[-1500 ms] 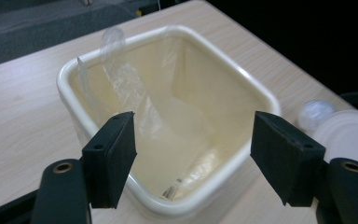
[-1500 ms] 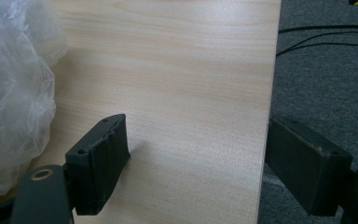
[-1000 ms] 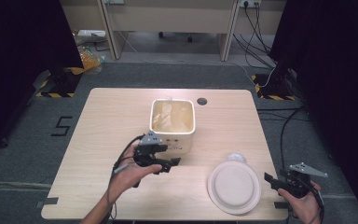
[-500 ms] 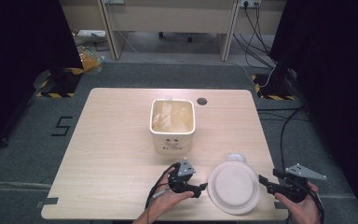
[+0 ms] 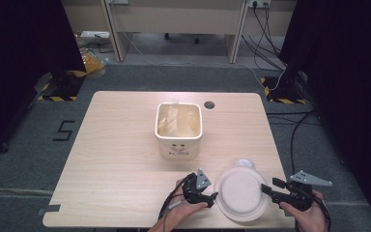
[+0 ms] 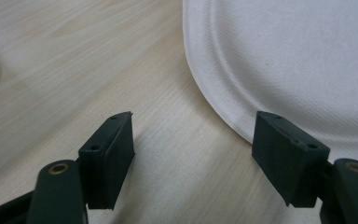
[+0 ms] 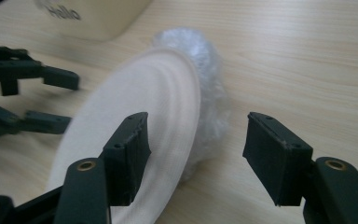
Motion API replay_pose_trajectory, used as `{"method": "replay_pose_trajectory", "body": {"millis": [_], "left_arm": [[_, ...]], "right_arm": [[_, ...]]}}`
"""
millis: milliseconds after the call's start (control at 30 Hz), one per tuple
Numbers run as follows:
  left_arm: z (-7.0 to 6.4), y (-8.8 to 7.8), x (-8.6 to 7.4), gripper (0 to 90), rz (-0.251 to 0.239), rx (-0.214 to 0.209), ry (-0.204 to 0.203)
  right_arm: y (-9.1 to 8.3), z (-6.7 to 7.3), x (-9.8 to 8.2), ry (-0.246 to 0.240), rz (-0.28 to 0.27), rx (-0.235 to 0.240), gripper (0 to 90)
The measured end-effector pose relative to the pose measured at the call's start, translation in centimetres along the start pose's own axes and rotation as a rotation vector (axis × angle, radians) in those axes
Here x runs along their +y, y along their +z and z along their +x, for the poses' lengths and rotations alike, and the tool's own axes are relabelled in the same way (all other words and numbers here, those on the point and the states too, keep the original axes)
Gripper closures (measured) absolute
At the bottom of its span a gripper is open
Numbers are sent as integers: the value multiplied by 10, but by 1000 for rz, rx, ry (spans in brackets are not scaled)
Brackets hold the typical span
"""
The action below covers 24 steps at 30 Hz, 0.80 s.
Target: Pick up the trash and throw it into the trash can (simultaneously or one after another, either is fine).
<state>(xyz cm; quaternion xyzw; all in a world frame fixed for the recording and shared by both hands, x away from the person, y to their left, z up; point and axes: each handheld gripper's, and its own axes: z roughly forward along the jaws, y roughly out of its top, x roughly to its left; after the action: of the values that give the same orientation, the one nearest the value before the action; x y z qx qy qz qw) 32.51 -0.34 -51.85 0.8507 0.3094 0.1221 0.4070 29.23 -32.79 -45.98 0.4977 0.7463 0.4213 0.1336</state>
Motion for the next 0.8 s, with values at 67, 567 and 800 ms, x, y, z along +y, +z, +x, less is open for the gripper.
{"method": "replay_pose_trajectory", "body": {"millis": [67, 567, 800], "left_arm": [[-6, 1, 0, 284, 8, 18, 32], [-1, -2, 0, 283, -22, -69, -13], [35, -38, -18, 289, -39, -23, -67]], "right_arm": [[-2, 4, 2, 14, -13, 61, 408], [20, 32, 19, -5, 1, 182, 511], [15, 34, 32, 45, -97, 289, 690]]}}
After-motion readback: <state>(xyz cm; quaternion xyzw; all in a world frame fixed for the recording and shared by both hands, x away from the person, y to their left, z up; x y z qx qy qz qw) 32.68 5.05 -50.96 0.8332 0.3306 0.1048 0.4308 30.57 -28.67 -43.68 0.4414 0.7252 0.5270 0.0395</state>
